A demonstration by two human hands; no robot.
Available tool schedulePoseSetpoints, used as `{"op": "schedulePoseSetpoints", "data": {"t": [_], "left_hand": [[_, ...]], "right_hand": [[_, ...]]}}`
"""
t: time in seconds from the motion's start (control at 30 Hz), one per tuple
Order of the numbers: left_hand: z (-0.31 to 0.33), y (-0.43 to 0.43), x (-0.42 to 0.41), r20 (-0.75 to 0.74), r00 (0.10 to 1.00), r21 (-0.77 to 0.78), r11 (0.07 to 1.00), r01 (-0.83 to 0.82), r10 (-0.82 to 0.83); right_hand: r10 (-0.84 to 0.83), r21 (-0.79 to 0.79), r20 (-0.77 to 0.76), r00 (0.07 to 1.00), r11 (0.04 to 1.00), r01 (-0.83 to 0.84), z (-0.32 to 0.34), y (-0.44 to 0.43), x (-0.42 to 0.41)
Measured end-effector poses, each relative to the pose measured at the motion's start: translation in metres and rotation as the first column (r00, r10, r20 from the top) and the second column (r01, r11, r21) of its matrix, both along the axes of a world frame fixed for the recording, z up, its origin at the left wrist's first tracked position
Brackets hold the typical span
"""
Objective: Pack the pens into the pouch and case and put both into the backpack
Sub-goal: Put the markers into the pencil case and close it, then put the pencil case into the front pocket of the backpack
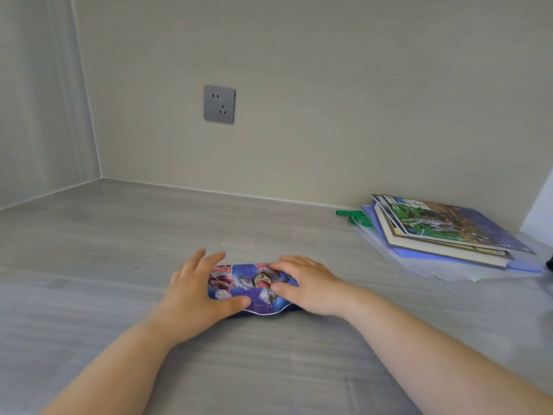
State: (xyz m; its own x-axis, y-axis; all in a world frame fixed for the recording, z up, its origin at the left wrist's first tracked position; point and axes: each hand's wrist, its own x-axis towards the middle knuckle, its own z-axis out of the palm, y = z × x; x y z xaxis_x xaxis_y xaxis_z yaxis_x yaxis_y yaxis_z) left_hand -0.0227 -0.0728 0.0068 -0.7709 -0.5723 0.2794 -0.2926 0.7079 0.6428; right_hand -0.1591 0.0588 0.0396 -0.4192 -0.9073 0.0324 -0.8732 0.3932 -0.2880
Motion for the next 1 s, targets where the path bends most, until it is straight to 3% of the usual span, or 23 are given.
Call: {"op": "schedulePoseSetpoints", "data": {"t": [0.03,0.1,0.23,0.33,0.47,0.77,1.0], "left_hand": [[0.001,-0.004,0.002,-0.007,1.0,0.127,0.992,0.02,-0.019],[0.003,-0.011,0.003,0.017,0.995,0.232,0.968,0.092,-0.098],[0.008,-0.023,0.004,0.131,0.96,0.195,0.956,0.218,-0.246],[0.008,-0.025,0.003,0.238,0.934,0.035,0.963,0.267,-0.267],[0.006,-0.023,0.003,0.188,0.96,-0.087,0.97,0.229,-0.209],[0.033,0.007,-0.02,-0.056,0.955,0.111,0.949,0.296,-0.292],[0.073,0.078,-0.072,-0.214,0.849,0.178,0.835,0.52,-0.483]], "right_hand": [[0.021,0.027,0.04,0.999,0.999,-0.023,0.004,0.002,-0.001],[0.046,0.073,0.114,0.992,0.996,-0.054,0.012,0.007,-0.007],[0.026,0.124,0.187,0.982,0.991,-0.05,0.021,0.012,-0.014],[0.06,0.163,-0.024,0.998,0.985,-0.056,0.014,0.012,-0.01],[0.086,0.061,-0.192,0.978,0.995,-0.076,0.002,0.015,-0.001],[-0.115,-0.237,-0.499,0.859,0.972,-0.007,0.002,0.038,0.012],[-0.288,-0.338,-0.64,0.712,0.938,0.075,0.037,0.134,-0.008]]}}
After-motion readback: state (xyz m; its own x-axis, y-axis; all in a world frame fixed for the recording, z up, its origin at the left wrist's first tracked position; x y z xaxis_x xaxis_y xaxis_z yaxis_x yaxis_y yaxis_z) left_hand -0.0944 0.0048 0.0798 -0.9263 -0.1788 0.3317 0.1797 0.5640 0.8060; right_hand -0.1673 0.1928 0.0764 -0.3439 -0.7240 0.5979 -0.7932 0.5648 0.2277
